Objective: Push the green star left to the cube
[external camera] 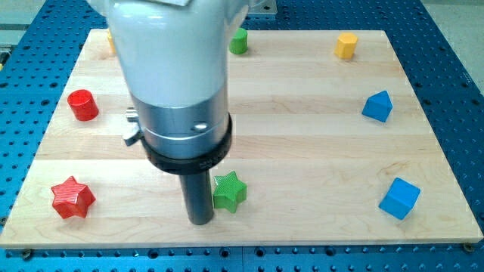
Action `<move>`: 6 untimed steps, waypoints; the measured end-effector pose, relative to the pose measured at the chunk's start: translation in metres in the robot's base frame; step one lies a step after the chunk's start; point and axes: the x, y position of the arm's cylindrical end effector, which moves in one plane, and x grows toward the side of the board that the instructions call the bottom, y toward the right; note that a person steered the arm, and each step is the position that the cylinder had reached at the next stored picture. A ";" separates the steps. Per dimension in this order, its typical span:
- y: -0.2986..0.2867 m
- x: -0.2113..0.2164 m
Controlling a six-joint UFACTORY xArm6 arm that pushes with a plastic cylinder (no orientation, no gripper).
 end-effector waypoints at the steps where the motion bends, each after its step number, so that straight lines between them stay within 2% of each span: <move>1: -0.007 -0.009; 3: 0.045 -0.022; 4: -0.011 -0.027; 5: 0.037 -0.029; 6: 0.145 -0.031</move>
